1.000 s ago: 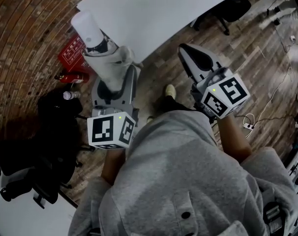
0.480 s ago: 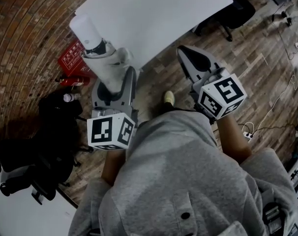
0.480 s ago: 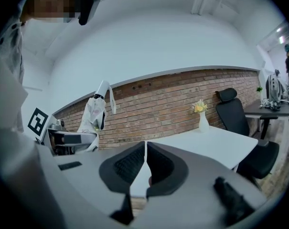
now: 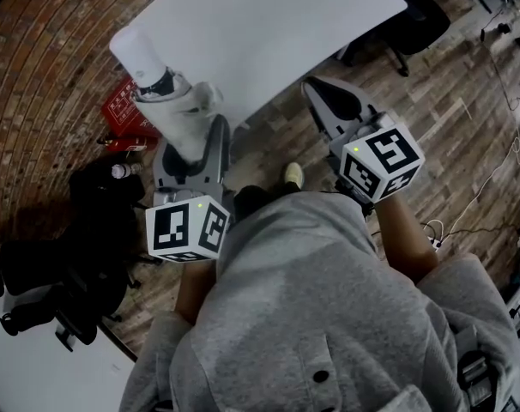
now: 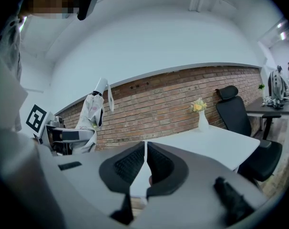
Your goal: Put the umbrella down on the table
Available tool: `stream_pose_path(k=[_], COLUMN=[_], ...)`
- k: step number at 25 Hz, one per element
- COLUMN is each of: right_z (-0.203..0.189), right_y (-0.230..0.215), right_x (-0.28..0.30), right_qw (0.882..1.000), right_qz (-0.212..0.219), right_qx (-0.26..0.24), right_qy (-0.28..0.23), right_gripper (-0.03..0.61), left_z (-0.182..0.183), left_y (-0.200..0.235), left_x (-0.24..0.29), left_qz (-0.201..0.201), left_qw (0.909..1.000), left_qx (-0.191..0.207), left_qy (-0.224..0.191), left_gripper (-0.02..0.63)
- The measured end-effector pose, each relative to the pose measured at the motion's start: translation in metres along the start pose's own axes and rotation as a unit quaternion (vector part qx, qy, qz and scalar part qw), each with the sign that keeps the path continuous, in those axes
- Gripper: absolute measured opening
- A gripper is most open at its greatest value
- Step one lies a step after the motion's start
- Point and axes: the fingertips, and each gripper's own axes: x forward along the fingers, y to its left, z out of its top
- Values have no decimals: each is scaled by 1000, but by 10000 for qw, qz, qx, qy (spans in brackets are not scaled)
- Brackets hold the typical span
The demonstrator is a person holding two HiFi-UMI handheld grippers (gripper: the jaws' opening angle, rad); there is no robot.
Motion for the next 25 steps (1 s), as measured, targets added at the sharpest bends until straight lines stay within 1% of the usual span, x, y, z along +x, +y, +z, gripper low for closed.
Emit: stream_pose_path(k=[11,17,25], right_z=[4,6,10], right_y=[-12,-11,-5], right_x=[7,13,38], right_qw=[9999,9998,9999], right_qz=[45,80,74], right_qx=[73,118,88], right_qy=[-51,-104,-50], right_gripper=[32,32,32], left_z=[2,3,4], left_y=[5,7,32], left_x=[4,6,17], left_qz=[245,240,208], left_qw=[9997,9997,9998], left_qx=[22,67,-11], left_qy=[20,12,75], left_gripper=[267,267,267])
